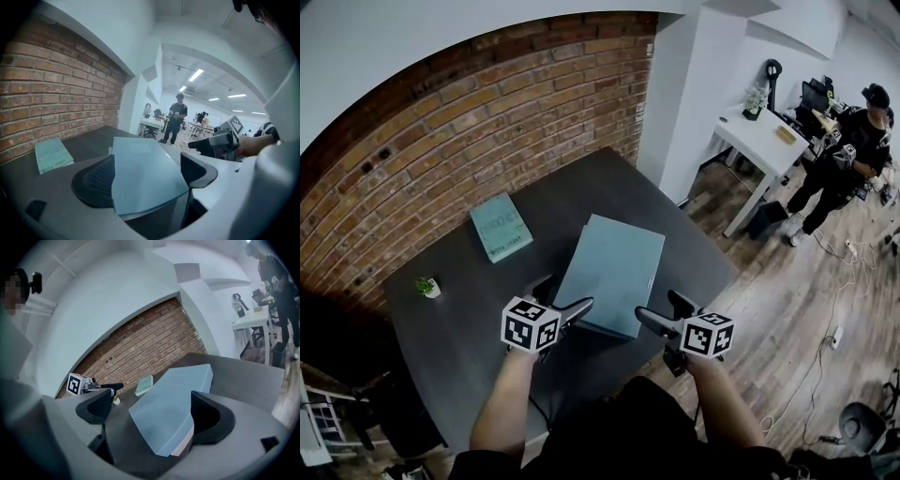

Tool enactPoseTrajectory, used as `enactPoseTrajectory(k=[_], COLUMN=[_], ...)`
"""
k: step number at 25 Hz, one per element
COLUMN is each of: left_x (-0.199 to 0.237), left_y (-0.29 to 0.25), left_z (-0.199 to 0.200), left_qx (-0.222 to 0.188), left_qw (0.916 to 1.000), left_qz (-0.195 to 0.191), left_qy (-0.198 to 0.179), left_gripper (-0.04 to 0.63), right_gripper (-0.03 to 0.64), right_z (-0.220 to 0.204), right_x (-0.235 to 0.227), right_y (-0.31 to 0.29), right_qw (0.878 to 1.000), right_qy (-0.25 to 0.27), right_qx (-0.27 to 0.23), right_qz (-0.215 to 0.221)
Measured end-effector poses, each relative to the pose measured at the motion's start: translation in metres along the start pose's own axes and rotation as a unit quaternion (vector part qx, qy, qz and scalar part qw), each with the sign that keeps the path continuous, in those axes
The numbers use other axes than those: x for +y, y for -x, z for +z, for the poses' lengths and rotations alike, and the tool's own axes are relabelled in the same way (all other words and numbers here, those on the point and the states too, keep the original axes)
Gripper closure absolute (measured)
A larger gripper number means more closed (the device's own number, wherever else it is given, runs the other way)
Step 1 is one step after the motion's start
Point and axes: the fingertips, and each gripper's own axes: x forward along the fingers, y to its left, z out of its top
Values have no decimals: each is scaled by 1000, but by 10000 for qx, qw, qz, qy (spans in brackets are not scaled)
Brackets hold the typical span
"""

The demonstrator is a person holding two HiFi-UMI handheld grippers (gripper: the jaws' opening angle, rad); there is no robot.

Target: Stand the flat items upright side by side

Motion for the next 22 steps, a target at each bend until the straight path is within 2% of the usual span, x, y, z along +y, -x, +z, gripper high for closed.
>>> enactPoseTrajectory(k=[7,12,15,22], left_x=[30,42,42,46], left_y=[-38,-65,-72,-79], left_z=[-24,-49,-62,-79], left_qx=[489,937,1148,1394], left_qw=[9986,9949,9928,9895], left_qz=[22,-7,-54,-21], left_qy=[178,367,348,391], left_gripper=[135,135,135,135], right_gripper=[77,78,159,172], right_z=[-16,-28,-29,-23], right_x=[-44,-68,-71,-81], right_y=[-30,-54,-64,-79], right_qw=[9978,9951,9945,9937], right_qy=[-417,-593,-679,-615], right_qx=[391,726,778,929], right_qz=[-322,-301,-147,-147])
